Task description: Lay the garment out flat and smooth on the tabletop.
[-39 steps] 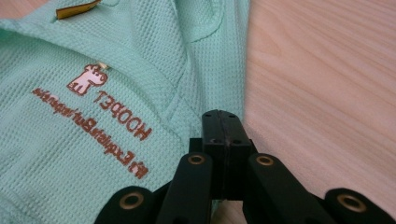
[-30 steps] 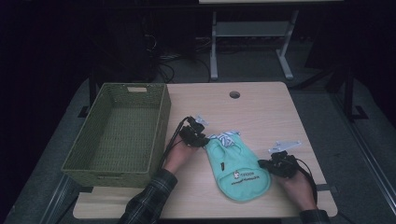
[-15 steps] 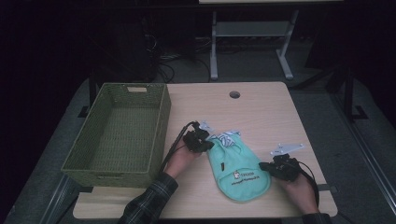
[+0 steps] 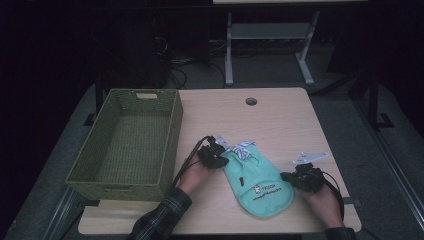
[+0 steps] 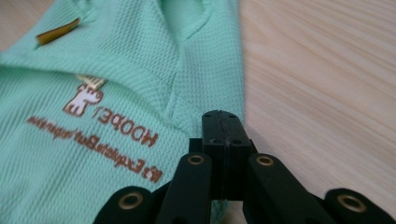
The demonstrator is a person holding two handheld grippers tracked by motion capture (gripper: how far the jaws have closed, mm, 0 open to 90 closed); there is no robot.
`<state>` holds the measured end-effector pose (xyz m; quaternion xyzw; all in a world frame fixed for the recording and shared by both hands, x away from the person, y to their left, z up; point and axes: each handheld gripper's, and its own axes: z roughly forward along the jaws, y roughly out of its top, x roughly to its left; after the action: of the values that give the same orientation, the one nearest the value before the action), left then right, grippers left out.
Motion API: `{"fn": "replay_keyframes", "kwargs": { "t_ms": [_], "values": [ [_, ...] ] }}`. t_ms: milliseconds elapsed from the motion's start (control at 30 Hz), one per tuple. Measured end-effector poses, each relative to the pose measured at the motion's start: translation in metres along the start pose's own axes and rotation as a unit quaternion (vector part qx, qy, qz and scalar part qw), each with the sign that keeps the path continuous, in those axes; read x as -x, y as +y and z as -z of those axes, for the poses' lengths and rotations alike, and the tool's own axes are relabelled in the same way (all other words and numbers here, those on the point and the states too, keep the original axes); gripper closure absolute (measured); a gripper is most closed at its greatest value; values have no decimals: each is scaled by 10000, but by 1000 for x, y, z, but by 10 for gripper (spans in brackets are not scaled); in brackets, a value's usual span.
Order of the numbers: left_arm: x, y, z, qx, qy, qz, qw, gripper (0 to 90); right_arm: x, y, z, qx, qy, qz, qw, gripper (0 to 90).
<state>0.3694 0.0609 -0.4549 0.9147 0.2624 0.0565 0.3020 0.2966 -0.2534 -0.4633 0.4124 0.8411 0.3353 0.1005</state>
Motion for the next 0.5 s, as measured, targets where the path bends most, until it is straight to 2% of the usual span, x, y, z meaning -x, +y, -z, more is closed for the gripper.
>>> {"fn": "replay_keyframes", "kwargs": {
  "t_ms": [133,500],
  "values": [
    [11,-5,4,-49,-82,-111,9999,894,6,0,1,-2,-48,-48,10000,897],
    [29,-18,13,-121,-384,-133,9991,894,12,0,0,45,-40,-98,9999,897]
  ]
}}
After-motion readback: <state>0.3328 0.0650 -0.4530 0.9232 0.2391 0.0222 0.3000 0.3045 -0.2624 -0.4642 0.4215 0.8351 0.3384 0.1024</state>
